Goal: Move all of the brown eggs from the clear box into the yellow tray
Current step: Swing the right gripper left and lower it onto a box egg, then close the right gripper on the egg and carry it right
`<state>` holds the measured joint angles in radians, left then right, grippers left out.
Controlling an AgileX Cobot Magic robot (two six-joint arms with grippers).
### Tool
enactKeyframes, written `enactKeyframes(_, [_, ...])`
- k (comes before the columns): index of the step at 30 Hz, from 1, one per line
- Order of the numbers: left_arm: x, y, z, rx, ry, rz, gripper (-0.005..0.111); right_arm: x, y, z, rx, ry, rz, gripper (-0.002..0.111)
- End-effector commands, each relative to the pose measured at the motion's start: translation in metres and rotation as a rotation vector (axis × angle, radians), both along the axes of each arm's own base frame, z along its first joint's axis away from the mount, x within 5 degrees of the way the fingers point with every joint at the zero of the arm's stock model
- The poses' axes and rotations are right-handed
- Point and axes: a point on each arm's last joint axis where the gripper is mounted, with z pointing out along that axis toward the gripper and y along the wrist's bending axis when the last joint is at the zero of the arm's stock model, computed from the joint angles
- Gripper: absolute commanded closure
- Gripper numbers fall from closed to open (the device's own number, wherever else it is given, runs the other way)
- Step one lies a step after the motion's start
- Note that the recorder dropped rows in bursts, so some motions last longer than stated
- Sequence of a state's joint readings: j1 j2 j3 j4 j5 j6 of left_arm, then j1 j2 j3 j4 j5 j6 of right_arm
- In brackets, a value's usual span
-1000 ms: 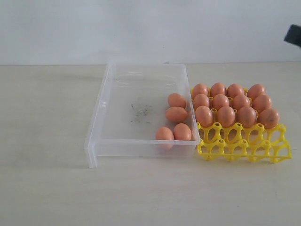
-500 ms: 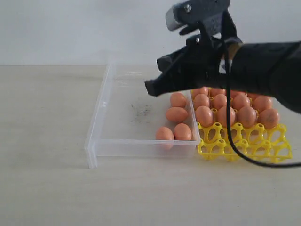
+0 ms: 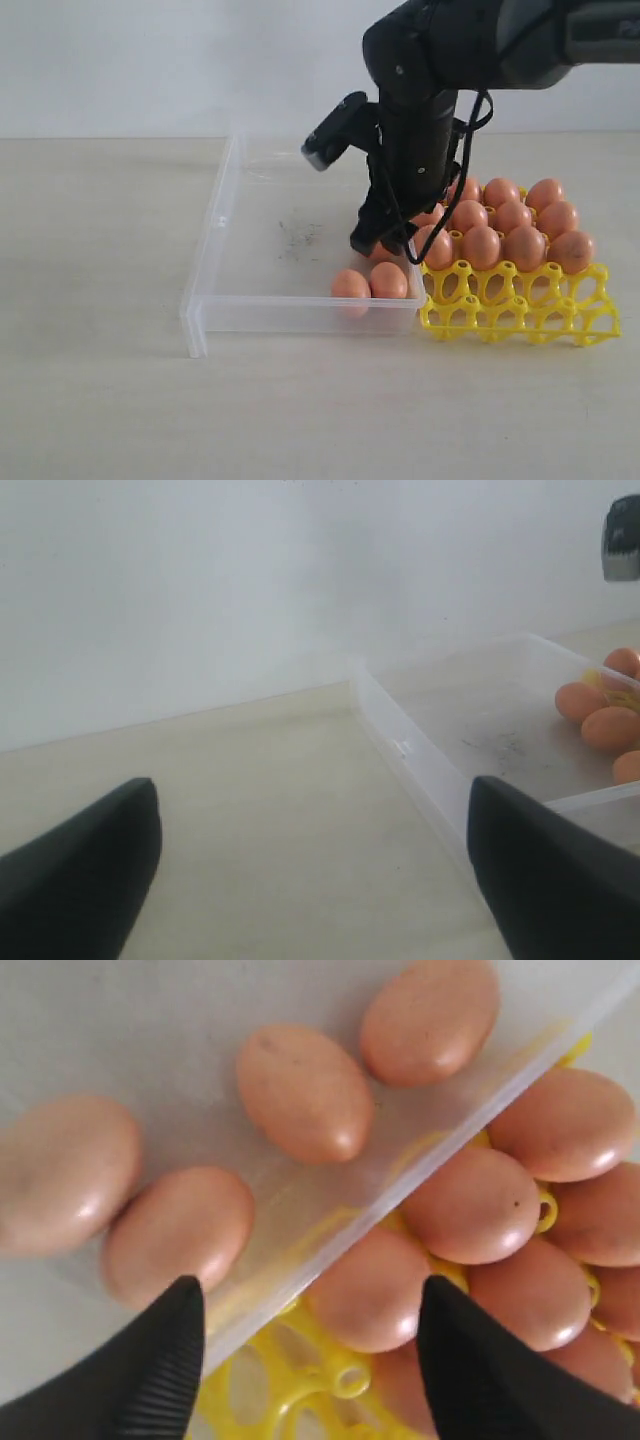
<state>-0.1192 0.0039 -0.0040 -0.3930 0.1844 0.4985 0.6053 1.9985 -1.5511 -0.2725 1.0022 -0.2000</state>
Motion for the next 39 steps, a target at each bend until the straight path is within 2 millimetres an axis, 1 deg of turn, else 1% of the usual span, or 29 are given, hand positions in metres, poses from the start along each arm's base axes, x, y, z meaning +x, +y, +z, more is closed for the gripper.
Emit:
enactKeyframes(1, [0.0,0.0,-0.001,-0.015,-0.004,-0.004,0.029,0.014,0.001,-0.006,-0.122,0.001,0.209,0.066])
enactKeyframes(2, [0.0,0.0,-0.001,-0.015,-0.004,-0.004,0.029,0.015,0.004,-0.004,-0.117,-0.015,0.256,0.067])
enactKeyframes(5, [0.0,0.0,-0.001,-0.015,-0.004,-0.004,0.029,0.018,0.008,0.001,-0.106,-0.031,0.328,0.066])
enactKeyframes(8, [0.0,0.0,-0.001,-0.015,-0.004,-0.004,0.029,0.017,0.012,0.003,-0.085,-0.017,0.406,0.066])
enactKeyframes(11, [0.0,0.0,-0.001,-0.015,-0.004,-0.004,0.029,0.014,0.017,0.0,-0.055,0.017,0.48,0.066])
enactKeyframes(13, [0.0,0.0,-0.001,-0.015,-0.004,-0.004,0.029,0.013,0.019,-0.002,-0.045,0.029,0.534,0.061])
enactKeyframes(16, [0.0,0.0,-0.001,-0.015,-0.004,-0.004,0.029,0.016,0.02,-0.004,-0.046,0.011,0.549,0.045])
enactKeyframes(17, [0.0,0.0,-0.001,-0.015,-0.004,-0.004,0.029,0.016,0.021,-0.004,-0.041,-0.001,0.551,0.044])
enactKeyframes(22, [0.0,0.0,-0.001,-0.015,-0.004,-0.004,0.029,0.021,0.025,-0.004,-0.011,-0.058,0.556,0.043])
enactKeyframes(24, [0.0,0.0,-0.001,-0.015,-0.004,-0.004,0.029,0.023,0.026,-0.019,-0.019,-0.025,0.548,0.044])
enactKeyframes(25, [0.0,0.0,-0.001,-0.015,-0.004,-0.004,0.029,0.024,0.027,-0.033,-0.032,0.013,0.534,0.045])
enactKeyframes(28, [0.0,0.0,-0.001,-0.015,-0.004,-0.004,0.029,0.029,0.029,-0.052,-0.032,0.015,0.521,0.046])
enactKeyframes(31, [0.0,0.0,-0.001,-0.015,-0.004,-0.004,0.029,0.035,0.026,-0.06,-0.014,0.007,0.471,0.046])
enactKeyframes(34, [0.0,0.0,-0.001,-0.015,-0.004,-0.004,0.029,0.044,0.01,-0.063,0.009,0.011,0.349,0.047])
enactKeyframes(35, [0.0,0.0,-0.001,-0.015,-0.004,-0.004,0.029,0.047,0.006,-0.063,0.021,0.01,0.314,0.048])
enactKeyframes(37, [0.0,0.0,-0.001,-0.015,-0.004,-0.004,0.029,0.052,-0.002,-0.063,0.039,0.007,0.259,0.062])
enactKeyframes(38, [0.0,0.0,-0.001,-0.015,-0.004,-0.004,0.029,0.054,-0.002,-0.062,0.074,-0.01,0.223,0.082])
enactKeyframes(39, [0.0,0.0,-0.001,-0.015,-0.004,-0.004,0.029,0.055,-0.001,-0.062,0.089,-0.017,0.214,0.093])
